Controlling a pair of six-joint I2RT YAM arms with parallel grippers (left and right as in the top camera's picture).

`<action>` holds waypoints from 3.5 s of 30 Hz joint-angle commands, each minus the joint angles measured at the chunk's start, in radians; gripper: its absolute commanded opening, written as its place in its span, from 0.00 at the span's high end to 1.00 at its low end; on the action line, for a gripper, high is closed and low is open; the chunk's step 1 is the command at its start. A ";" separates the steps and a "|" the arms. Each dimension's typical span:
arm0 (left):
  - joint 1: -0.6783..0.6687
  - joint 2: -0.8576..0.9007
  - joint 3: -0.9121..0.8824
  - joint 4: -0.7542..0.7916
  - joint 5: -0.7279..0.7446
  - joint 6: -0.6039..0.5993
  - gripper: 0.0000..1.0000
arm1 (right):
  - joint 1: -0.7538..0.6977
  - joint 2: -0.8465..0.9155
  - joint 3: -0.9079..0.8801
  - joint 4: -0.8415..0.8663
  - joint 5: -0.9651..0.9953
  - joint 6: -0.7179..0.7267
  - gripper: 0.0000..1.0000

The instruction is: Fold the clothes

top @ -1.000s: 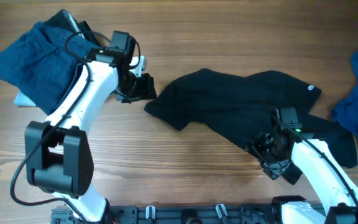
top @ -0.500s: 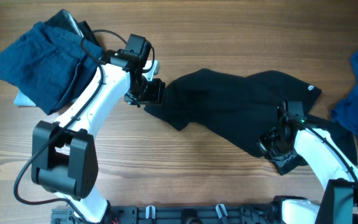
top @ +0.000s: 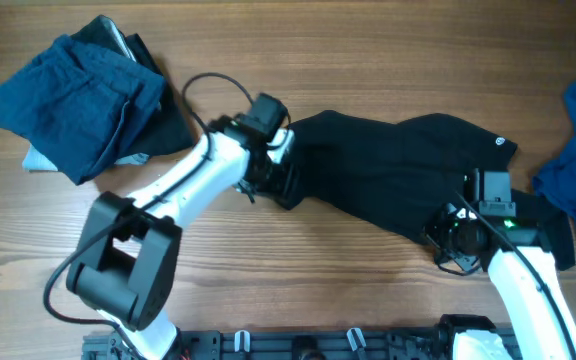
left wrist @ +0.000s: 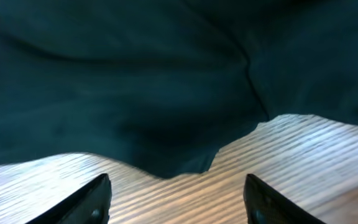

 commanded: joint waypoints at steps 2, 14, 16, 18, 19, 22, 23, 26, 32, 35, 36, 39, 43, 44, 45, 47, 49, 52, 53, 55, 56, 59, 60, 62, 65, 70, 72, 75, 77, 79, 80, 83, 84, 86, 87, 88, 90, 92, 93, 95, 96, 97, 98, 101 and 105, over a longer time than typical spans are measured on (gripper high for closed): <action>-0.015 0.002 -0.080 0.076 -0.029 -0.223 0.27 | -0.003 -0.037 0.019 -0.019 -0.011 -0.047 0.96; -0.010 0.114 -0.080 0.141 -0.012 -0.531 0.36 | -0.003 -0.037 0.019 -0.024 -0.019 -0.072 0.96; -0.008 0.139 -0.080 0.143 0.026 -0.529 0.42 | -0.003 -0.037 0.019 -0.024 -0.018 -0.072 0.96; -0.003 0.138 -0.079 0.141 0.047 -0.519 0.61 | -0.003 -0.037 0.019 -0.024 -0.018 -0.072 0.96; 0.000 0.135 -0.078 0.135 0.048 -0.519 0.75 | -0.003 -0.037 0.019 -0.020 -0.018 -0.072 0.96; 0.014 0.118 -0.076 0.119 0.055 -0.459 0.96 | -0.003 -0.039 0.037 -0.019 -0.018 -0.100 0.96; 0.026 0.097 -0.070 0.099 0.054 -0.420 0.96 | -0.003 -0.039 0.055 -0.029 -0.018 -0.111 0.96; 0.070 0.009 -0.020 -0.007 0.039 -0.345 0.96 | -0.003 -0.039 0.139 -0.076 -0.012 -0.133 0.96; 0.132 -0.318 0.204 -0.254 -0.064 -0.188 0.96 | -0.003 -0.055 0.426 -0.232 -0.010 -0.209 0.96; 0.110 -0.463 0.332 -0.301 -0.195 -0.169 0.96 | -0.003 -0.055 0.581 -0.284 -0.010 -0.256 0.96; 0.101 -0.506 0.378 -0.312 -0.234 -0.153 0.96 | -0.003 -0.055 0.635 -0.301 -0.010 -0.256 0.96; 0.076 -0.613 0.516 -0.343 -0.280 -0.121 0.96 | -0.003 -0.055 0.806 -0.357 -0.011 -0.257 0.96; 0.071 -0.676 0.657 -0.409 -0.280 -0.092 0.96 | -0.003 -0.049 1.006 -0.421 -0.010 -0.315 0.96; 0.071 -0.686 0.707 -0.436 -0.280 -0.074 0.96 | -0.003 -0.047 1.070 -0.441 -0.010 -0.332 0.96; 0.071 -0.689 0.733 -0.451 -0.280 -0.072 0.96 | -0.003 -0.047 1.109 -0.455 -0.010 -0.334 0.96; 0.071 -0.689 0.779 -0.481 -0.280 -0.065 0.96 | -0.003 -0.047 1.168 -0.482 -0.010 -0.334 0.96; 0.071 -0.689 0.820 -0.507 -0.279 -0.042 0.96 | -0.003 -0.047 1.214 -0.510 -0.010 -0.334 0.95; 0.072 -0.689 0.856 -0.536 -0.281 -0.040 0.96 | -0.003 -0.047 1.254 -0.548 -0.011 -0.335 0.96; 0.072 -0.689 0.868 -0.547 -0.281 -0.027 0.96 | -0.003 -0.047 1.265 -0.563 -0.011 -0.347 0.96; 0.072 -0.689 0.888 -0.554 -0.291 -0.024 0.96 | -0.003 -0.047 1.285 -0.584 -0.011 -0.368 0.96; 0.071 -0.689 0.893 -0.553 -0.291 -0.024 0.96 | -0.003 -0.047 1.289 -0.588 -0.014 -0.368 0.96; 0.072 -0.673 0.893 -0.563 -0.291 -0.019 0.96 | -0.003 -0.044 1.288 -0.589 -0.014 -0.368 0.96; 0.072 -0.659 0.893 -0.570 -0.291 -0.013 0.96 | -0.003 -0.039 1.288 -0.585 -0.014 -0.368 0.96; 0.072 -0.620 0.893 -0.578 -0.306 0.006 0.96 | -0.003 -0.026 1.288 -0.572 -0.013 -0.368 0.96; 0.074 -0.518 0.893 -0.551 -0.358 0.032 0.96 | -0.003 0.034 1.285 -0.495 0.001 -0.369 0.96; 0.125 -0.297 0.899 -0.307 -0.358 0.168 0.96 | -0.003 0.238 1.284 -0.198 0.007 -0.412 0.96; 0.149 -0.219 0.945 -0.215 -0.357 0.208 0.96 | -0.003 0.312 1.286 -0.050 -0.017 -0.460 0.96; 0.159 -0.126 1.124 -0.171 -0.359 0.304 0.96 | -0.003 0.392 1.308 0.103 -0.070 -0.526 0.96; 0.159 -0.091 1.251 -0.179 -0.358 0.346 0.96 | -0.013 0.408 1.318 0.134 -0.029 -0.531 0.96; 0.158 -0.084 1.307 -0.186 -0.358 0.353 0.96 | -0.026 0.408 1.318 0.125 0.012 -0.549 0.96; 0.158 -0.085 1.313 -0.193 -0.358 0.365 0.96 | -0.032 0.408 1.318 0.111 0.035 -0.557 0.96; 0.158 -0.097 1.315 -0.281 -0.359 0.372 0.96 | -0.046 0.410 1.317 0.037 0.092 -0.597 0.96; 0.158 -0.097 1.315 -0.330 -0.358 0.362 0.96 | -0.048 0.415 1.317 0.000 0.092 -0.598 0.96; 0.158 -0.089 1.314 -0.483 -0.354 0.321 0.96 | -0.047 0.428 1.316 -0.101 0.087 -0.631 0.96; 0.157 -0.085 1.314 -0.532 -0.354 0.304 0.96 | -0.047 0.433 1.313 -0.141 0.085 -0.632 0.96; 0.156 -0.076 1.313 -0.611 -0.354 0.266 0.96 | -0.047 0.447 1.304 -0.214 0.074 -0.635 0.96; 0.156 -0.055 1.308 -0.745 -0.343 0.203 0.95 | -0.047 0.478 1.281 -0.325 0.045 -0.649 0.96; 0.156 -0.026 1.308 -0.883 -0.277 0.163 0.95 | -0.047 0.509 1.240 -0.415 0.026 -0.649 0.96; 0.157 -0.015 1.291 -0.881 -0.248 0.124 0.96 | -0.044 0.521 1.214 -0.449 0.021 -0.651 0.96; 0.150 -0.015 1.224 -0.880 -0.195 0.094 0.96 | -0.038 0.534 1.152 -0.491 0.020 -0.670 0.96; 0.149 -0.015 1.197 -0.880 -0.198 0.094 0.96 | -0.034 0.534 1.114 -0.498 0.020 -0.685 0.96; 0.146 -0.015 1.178 -0.880 -0.200 0.094 0.96 | -0.032 0.532 1.090 -0.504 0.019 -0.696 0.95; 0.146 -0.015 1.165 -0.880 -0.200 0.093 0.96 | -0.030 0.532 1.075 -0.516 0.020 -0.702 0.93; 0.146 -0.023 1.151 -0.880 -0.200 0.064 0.96 | -0.030 0.529 1.063 -0.560 0.019 -0.703 0.95; 0.146 -0.050 1.152 -0.857 -0.220 0.064 0.96 | -0.030 0.515 1.064 -0.496 -0.048 -0.699 0.96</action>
